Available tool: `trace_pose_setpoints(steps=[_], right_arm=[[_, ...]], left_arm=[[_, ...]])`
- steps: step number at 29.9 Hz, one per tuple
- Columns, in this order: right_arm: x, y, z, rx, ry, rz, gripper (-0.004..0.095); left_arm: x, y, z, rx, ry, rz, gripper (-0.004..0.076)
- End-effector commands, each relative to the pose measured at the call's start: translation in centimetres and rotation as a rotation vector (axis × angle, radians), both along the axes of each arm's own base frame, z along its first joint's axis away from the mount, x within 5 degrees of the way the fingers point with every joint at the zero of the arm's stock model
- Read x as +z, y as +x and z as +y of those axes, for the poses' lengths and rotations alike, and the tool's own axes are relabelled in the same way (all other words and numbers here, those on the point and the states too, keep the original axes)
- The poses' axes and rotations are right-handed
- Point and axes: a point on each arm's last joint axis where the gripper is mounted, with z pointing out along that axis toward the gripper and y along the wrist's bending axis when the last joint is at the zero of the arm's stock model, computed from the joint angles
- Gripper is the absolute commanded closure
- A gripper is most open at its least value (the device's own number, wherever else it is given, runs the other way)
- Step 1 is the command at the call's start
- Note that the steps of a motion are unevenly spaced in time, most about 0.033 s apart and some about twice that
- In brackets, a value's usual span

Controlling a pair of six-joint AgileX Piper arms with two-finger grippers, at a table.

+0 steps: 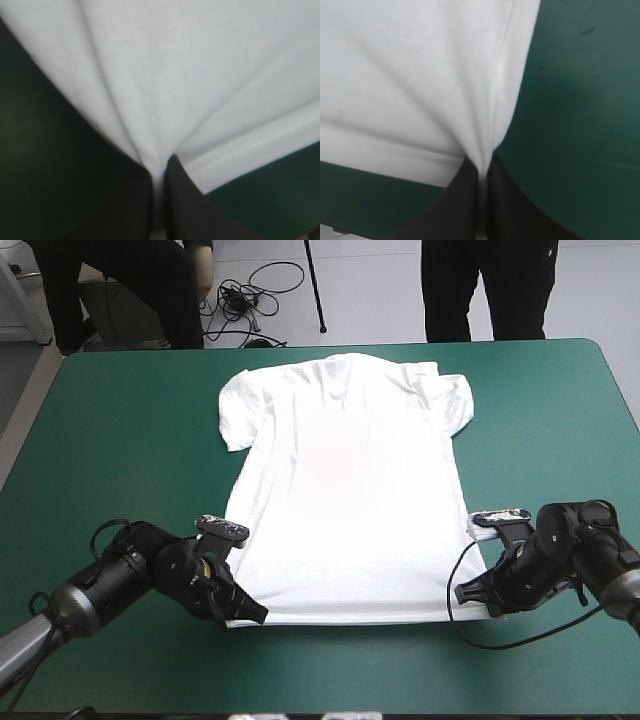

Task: Fold the cloth

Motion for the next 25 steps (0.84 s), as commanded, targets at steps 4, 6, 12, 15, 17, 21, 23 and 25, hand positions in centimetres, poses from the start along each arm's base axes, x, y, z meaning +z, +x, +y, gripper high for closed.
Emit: trace_pose_setpoints(steps=[4,6,12,15,17,21,23,25], right_arm=[[-0.6,-2.7,-0.5,-0.001,-0.003,0.038,0.0925],[-0.9,-3.4,-0.5,-0.009,0.012,0.046,0.0925],[-1.7,-5.1,-0.8,-0.016,0.019,0.061,0.0924],[-2.1,-5.3,-0.8,-0.012,0.019,0.06,0.0925],[-2.1,-5.1,-0.7,-0.014,0.022,0.034,0.0924],[-2.0,-4.8,-0.7,-0.008,0.026,0.007,0.0883],[-2.0,-4.8,-0.7,-0.005,0.024,0.006,0.0834],[-2.0,-4.8,-0.7,-0.005,0.024,0.006,0.0776]], left_arm=[[-0.3,-1.9,1.1,0.045,-0.012,0.009,0.0733],[-0.7,-2.4,1.3,0.051,-0.013,0.029,0.0733],[-0.8,-2.8,1.4,0.061,-0.03,0.049,0.0733],[-0.8,-2.7,1.4,0.061,-0.031,0.038,0.0733],[-0.8,-2.6,1.3,0.064,-0.04,0.021,0.0733],[-0.8,-2.5,1.2,0.067,-0.046,0.019,0.0732],[-0.8,-2.6,1.2,0.054,-0.04,0.024,0.0722],[-0.9,-2.7,1.3,0.052,-0.032,0.033,0.0676]])
